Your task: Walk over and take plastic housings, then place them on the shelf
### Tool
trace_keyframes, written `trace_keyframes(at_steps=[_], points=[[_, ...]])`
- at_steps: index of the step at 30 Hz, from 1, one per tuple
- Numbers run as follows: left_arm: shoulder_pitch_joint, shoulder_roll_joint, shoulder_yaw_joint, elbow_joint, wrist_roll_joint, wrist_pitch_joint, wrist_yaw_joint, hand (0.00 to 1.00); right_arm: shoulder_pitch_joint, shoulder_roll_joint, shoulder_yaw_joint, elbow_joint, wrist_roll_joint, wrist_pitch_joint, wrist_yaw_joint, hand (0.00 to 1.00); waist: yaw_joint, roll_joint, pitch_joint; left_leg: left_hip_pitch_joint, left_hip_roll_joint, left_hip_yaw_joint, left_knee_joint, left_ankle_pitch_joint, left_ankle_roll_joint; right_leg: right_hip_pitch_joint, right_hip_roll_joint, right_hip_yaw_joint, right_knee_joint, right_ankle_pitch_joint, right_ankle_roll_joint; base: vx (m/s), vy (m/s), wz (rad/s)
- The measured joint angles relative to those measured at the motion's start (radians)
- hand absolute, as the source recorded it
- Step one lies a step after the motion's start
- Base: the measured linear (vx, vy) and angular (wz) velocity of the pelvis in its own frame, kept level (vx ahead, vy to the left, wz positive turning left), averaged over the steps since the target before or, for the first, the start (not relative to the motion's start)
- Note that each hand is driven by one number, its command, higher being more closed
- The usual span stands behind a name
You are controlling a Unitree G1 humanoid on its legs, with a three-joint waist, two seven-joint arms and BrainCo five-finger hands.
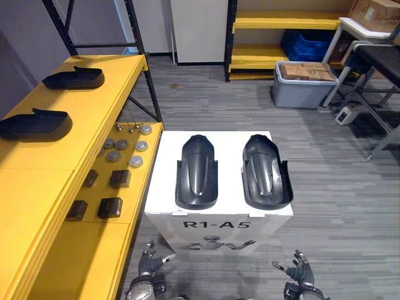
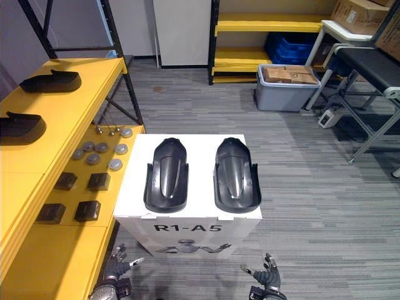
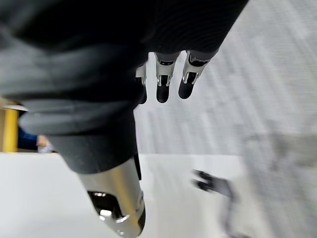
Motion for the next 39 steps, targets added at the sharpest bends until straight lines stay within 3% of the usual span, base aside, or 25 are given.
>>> trace_keyframes(at_steps=[8, 16, 23, 25, 28, 35, 39], points=[[0.069, 0.007, -0.001, -0.009, 0.002, 0.0, -0.014, 0.0, 0.026, -0.112, -0.113, -0.377, -0.011, -0.003, -0.015, 0.0, -0.006, -0.017, -0.026, 0.047, -0.001, 0.023, -0.086, 0.034, -0.009, 0.0, 0.021, 0.026, -0.012, 0.0, 0.0, 0.02, -0.004, -0.08], [0.108, 0.032, -0.002, 0.012, 0.021, -0.016, -0.03, 0.0, -0.121, -0.246, -0.071, -0.482, -0.107, -0.068, 0.012, 0.0, -0.023, -0.018, -0.041, 0.035, -0.018, 0.009, -0.102, 0.045, 0.003, -0.013, 0.018, 0.049, -0.05, 0.026, 0.003, -0.03, 0.022, -0.03], [0.103, 0.056, -0.024, 0.023, 0.021, -0.034, -0.04, 0.0, -0.285, -0.294, 0.078, -0.319, -0.204, -0.076, 0.009, 0.0, -0.018, -0.017, -0.042, 0.012, -0.034, -0.039, -0.102, 0.061, 0.021, 0.003, 0.01, 0.045, -0.098, 0.053, 0.002, -0.05, 0.035, 0.15], [0.103, 0.055, -0.025, 0.032, 0.021, -0.034, -0.041, 0.0, -0.316, -0.293, 0.103, -0.251, -0.272, -0.068, -0.004, 0.0, 0.003, -0.018, -0.042, 0.011, -0.036, -0.049, -0.115, 0.072, 0.021, 0.004, 0.009, 0.041, -0.101, 0.054, 0.003, -0.03, 0.011, 0.18], [0.11, 0.055, -0.025, 0.033, 0.021, -0.034, -0.037, 0.0, -0.347, -0.291, 0.118, -0.188, -0.336, -0.05, -0.033, 0.0, 0.002, -0.018, -0.041, 0.011, -0.039, -0.073, -0.133, 0.087, 0.024, 0.007, 0.008, 0.018, -0.102, 0.054, 0.003, -0.02, 0.001, 0.22], [0.108, 0.048, -0.024, 0.033, 0.021, -0.034, -0.022, 0.0, -0.419, -0.202, 0.113, -0.007, -0.475, 0.051, -0.128, 0.0, 0.001, -0.015, -0.037, 0.012, -0.042, -0.098, -0.156, 0.105, 0.023, 0.019, 0.008, -0.004, -0.123, 0.066, 0.002, -0.02, 0.007, 0.09], [0.109, 0.037, -0.023, 0.033, 0.021, -0.033, -0.018, 0.0, -0.449, -0.179, 0.106, 0.049, -0.492, 0.091, -0.173, 0.0, 0.001, -0.007, -0.021, 0.013, -0.046, -0.098, -0.167, 0.114, 0.027, 0.021, 0.006, -0.005, -0.14, 0.076, 0.003, 0.0, 0.005, 0.01]])
